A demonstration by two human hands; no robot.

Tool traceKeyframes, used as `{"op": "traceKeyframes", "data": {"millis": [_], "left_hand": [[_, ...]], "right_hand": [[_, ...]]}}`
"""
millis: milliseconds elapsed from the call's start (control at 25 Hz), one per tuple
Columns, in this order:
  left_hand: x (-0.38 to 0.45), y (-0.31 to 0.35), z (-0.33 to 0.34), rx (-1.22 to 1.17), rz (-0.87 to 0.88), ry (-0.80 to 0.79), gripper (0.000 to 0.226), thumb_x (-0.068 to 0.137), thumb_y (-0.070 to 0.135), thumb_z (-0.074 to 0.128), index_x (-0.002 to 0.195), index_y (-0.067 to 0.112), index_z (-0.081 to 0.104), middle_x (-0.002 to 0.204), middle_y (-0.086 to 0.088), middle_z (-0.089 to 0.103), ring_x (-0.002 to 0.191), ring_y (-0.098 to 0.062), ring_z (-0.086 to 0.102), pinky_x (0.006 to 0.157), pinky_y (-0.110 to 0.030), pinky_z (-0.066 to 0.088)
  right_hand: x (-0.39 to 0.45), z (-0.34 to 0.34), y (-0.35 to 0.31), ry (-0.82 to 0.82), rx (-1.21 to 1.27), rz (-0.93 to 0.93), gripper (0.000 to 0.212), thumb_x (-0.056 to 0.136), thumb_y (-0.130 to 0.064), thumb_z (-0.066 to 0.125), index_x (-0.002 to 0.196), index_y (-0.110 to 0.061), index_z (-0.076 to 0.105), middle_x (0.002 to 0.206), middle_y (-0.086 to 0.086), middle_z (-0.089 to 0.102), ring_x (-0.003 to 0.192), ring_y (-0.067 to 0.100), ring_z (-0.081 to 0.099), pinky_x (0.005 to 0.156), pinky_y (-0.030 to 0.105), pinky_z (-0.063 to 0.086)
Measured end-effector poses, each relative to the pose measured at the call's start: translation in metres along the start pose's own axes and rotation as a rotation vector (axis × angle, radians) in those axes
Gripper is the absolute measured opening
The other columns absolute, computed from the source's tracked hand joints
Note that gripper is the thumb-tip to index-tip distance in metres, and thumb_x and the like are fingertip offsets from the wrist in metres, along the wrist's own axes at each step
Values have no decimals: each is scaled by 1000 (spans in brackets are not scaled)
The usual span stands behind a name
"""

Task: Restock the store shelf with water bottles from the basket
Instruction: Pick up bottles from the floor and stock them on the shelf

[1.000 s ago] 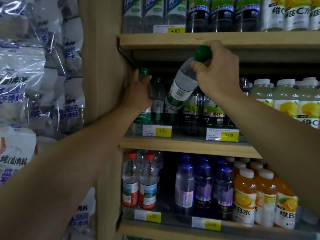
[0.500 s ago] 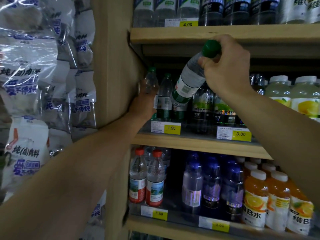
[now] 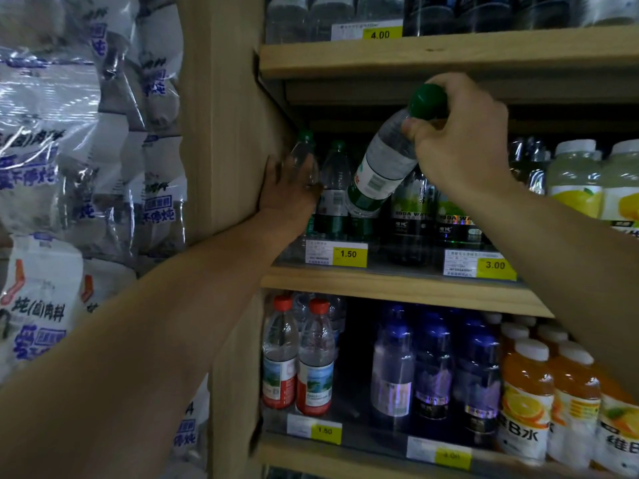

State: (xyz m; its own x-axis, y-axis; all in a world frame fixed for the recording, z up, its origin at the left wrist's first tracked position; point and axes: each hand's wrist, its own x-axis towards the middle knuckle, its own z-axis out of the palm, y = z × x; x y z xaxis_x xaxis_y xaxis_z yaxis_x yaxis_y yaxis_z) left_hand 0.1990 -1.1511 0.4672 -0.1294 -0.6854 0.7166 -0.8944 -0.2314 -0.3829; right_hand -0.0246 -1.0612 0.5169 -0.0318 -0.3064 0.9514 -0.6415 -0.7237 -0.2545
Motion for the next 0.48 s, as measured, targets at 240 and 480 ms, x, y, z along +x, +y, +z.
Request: {"op": "traceKeyframes", "data": {"millis": [240,480], "left_hand": [[7,-6,4,-144,16,-25,69,91,20,64,152,25,32,165,-14,-3,150,-40,3,120,-55,11],[3,-20,-22,-673,-13,109,60,86,2,58,144,13,48,150,-16,43,129,-34,48,100,-34,44]], "right_hand": [[2,13,0,-36,18,8,38,89,-24,70,124,-16,57,105,-6,57,100,16,60,91,32,50],[23,37,-8,-124,-48,130,44,91,-30,68,132,-20,55,129,3,58,119,20,54,98,31,44]]}}
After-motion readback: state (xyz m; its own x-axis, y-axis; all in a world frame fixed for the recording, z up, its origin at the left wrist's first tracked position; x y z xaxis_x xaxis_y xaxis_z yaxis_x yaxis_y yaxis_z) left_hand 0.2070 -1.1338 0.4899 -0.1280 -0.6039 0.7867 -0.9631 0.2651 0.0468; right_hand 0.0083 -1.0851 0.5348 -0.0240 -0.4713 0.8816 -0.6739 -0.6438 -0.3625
